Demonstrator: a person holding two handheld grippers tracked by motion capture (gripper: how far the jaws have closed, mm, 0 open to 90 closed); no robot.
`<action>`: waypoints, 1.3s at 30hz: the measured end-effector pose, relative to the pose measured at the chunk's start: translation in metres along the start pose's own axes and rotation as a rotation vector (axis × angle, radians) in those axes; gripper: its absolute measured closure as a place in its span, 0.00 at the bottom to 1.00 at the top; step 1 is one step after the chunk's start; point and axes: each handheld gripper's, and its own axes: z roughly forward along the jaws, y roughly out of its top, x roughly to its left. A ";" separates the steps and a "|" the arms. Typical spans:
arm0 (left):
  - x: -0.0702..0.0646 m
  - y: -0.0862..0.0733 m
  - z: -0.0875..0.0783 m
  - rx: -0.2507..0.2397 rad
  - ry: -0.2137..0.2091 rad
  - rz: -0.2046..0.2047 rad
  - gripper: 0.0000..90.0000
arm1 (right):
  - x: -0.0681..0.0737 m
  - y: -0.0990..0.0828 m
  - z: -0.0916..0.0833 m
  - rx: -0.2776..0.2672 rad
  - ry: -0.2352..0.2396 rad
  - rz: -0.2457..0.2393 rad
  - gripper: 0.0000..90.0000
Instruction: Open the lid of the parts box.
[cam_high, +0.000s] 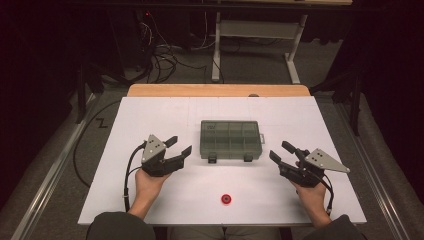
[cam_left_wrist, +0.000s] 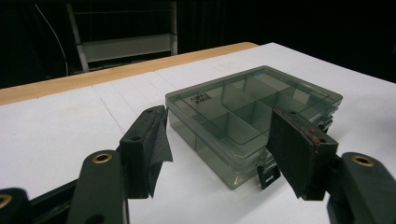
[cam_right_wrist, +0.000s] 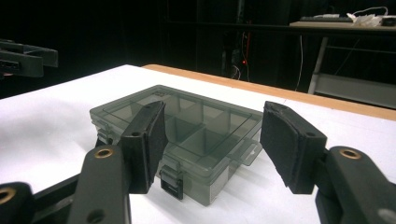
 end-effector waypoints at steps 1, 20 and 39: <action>0.000 0.000 0.001 -0.001 0.002 0.002 0.42 | 0.000 0.000 0.001 0.002 -0.001 0.001 0.47; 0.002 0.005 0.017 -0.003 -0.018 -0.004 0.42 | -0.002 0.003 0.018 0.023 -0.007 0.000 0.46; -0.001 0.009 0.040 0.001 -0.045 -0.011 0.41 | -0.004 0.009 0.045 0.047 0.002 0.004 0.46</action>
